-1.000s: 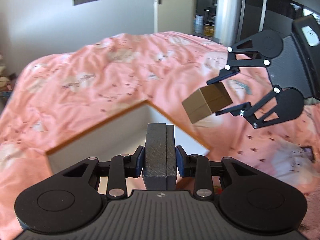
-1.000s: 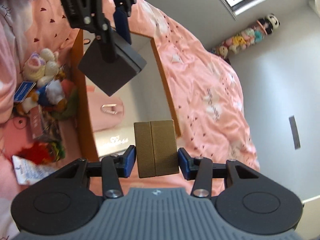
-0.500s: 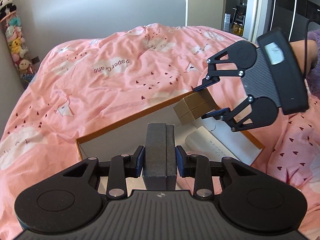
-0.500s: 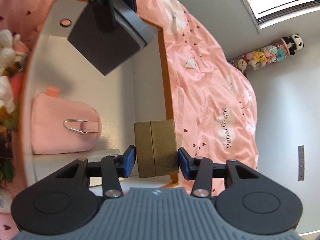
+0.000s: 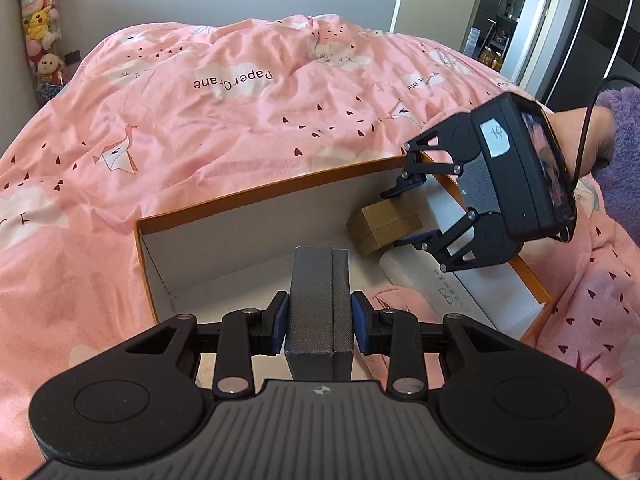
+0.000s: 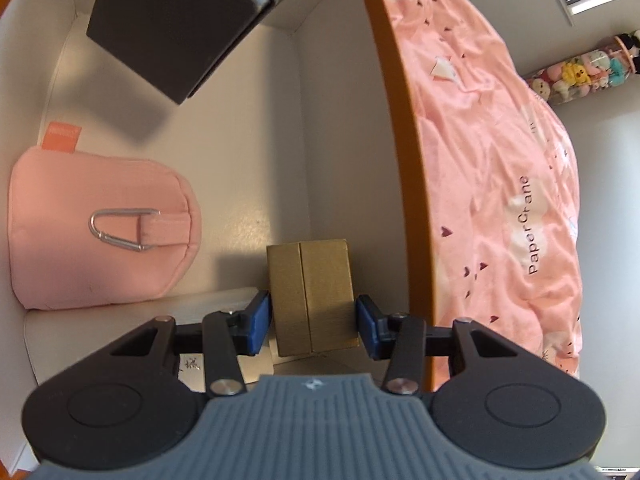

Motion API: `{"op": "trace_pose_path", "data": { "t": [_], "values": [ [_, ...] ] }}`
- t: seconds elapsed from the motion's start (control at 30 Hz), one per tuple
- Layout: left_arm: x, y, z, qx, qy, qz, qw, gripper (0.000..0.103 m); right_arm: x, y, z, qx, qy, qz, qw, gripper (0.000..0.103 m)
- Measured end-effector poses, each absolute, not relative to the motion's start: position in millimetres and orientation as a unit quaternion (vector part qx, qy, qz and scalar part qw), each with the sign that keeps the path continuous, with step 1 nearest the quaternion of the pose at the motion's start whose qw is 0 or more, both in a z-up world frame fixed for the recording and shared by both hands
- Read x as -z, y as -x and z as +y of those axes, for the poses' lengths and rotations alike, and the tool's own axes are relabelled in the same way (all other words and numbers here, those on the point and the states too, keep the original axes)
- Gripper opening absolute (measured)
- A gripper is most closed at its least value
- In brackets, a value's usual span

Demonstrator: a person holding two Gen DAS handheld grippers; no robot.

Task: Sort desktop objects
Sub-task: 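Lower the gold box into the orange box and open the right tool while the left carries the black box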

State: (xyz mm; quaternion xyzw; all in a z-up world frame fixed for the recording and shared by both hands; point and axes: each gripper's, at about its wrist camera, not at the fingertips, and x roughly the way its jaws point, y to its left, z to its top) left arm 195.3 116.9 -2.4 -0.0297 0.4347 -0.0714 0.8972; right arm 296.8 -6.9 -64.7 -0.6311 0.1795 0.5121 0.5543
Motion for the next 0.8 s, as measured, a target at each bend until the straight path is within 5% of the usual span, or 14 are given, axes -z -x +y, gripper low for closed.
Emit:
{"op": "trace_pose_path", "data": {
  "t": [0.4,0.8],
  "values": [
    [12,-221,114,0.045,0.068,0.424,0.902,0.038,57,-304,-16,-0.500,0.614,0.190,0.581,0.047],
    [41,-266,89,-0.024,0.134,0.420,0.897,0.038,54,-289,-37,-0.476,0.595,0.192,0.619,0.034]
  ]
}}
